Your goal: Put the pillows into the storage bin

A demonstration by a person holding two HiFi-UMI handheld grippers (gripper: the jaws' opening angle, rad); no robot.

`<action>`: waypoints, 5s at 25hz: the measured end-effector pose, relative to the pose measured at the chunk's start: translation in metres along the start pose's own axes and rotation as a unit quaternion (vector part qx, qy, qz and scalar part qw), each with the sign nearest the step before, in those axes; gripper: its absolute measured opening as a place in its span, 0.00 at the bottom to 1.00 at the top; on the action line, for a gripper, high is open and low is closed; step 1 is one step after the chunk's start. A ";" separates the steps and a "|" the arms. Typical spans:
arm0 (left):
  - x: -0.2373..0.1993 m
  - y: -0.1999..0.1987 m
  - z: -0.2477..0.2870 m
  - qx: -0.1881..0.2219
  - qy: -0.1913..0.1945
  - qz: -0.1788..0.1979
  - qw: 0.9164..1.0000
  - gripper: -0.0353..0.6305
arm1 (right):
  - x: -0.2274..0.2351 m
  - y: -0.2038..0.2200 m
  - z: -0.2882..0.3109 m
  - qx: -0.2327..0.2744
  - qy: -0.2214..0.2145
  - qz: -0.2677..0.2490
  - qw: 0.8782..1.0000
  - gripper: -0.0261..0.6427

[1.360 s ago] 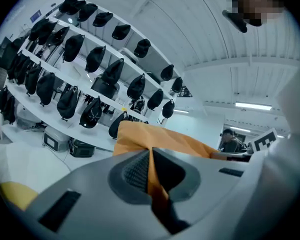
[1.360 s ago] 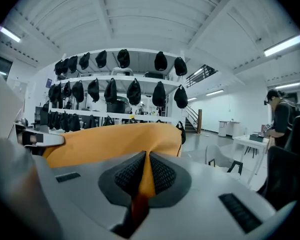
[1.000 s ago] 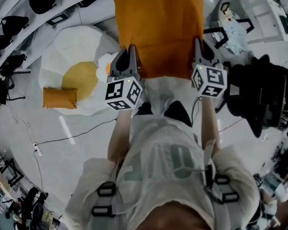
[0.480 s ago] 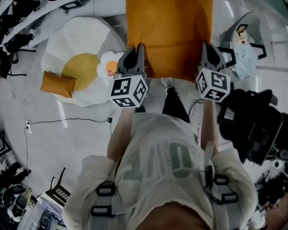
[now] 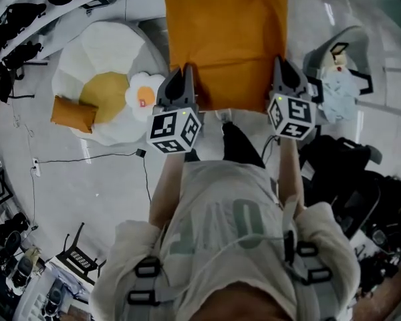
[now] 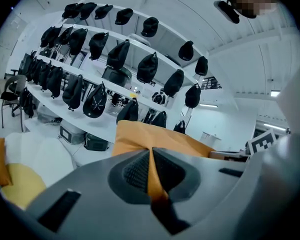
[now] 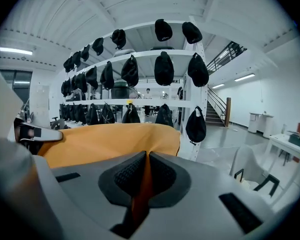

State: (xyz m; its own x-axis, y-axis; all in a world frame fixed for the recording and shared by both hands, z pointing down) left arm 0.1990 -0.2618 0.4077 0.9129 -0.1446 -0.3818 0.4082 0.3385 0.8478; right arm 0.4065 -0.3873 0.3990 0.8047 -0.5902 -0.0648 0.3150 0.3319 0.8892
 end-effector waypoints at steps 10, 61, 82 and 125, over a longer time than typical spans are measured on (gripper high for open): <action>-0.012 0.009 0.053 -0.024 -0.012 0.013 1.000 0.07 | 0.017 0.023 0.056 -0.029 -0.016 0.012 0.999 0.06; -0.174 0.060 0.073 -0.066 -0.186 0.006 0.980 0.41 | -0.075 0.084 0.179 -0.082 -0.073 0.000 0.994 0.44; -0.394 -0.047 -0.345 0.072 -0.367 -0.013 0.927 0.41 | -0.566 -0.071 0.037 0.054 -0.351 -0.051 0.933 0.44; -0.893 0.380 -0.305 -0.088 -0.340 -0.350 0.868 0.46 | -1.043 0.387 0.295 -0.246 -0.482 -0.253 0.802 0.44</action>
State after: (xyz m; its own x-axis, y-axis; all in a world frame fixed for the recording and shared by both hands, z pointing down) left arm -0.4631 0.2797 0.9582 0.2584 -0.8674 -0.4253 0.9123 0.0743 0.4028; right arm -0.4594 0.1396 0.9440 -0.1773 -0.9566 0.2314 0.8298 -0.0189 0.5578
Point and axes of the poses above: the fingertips, and each gripper's own axes: z forward along the fingers, x to its right, y out of its underside, the point moved 1 cm from there along -z, backward along the fingers, and after that the axes turned 5 degrees about -x, right-handed, at the moved point
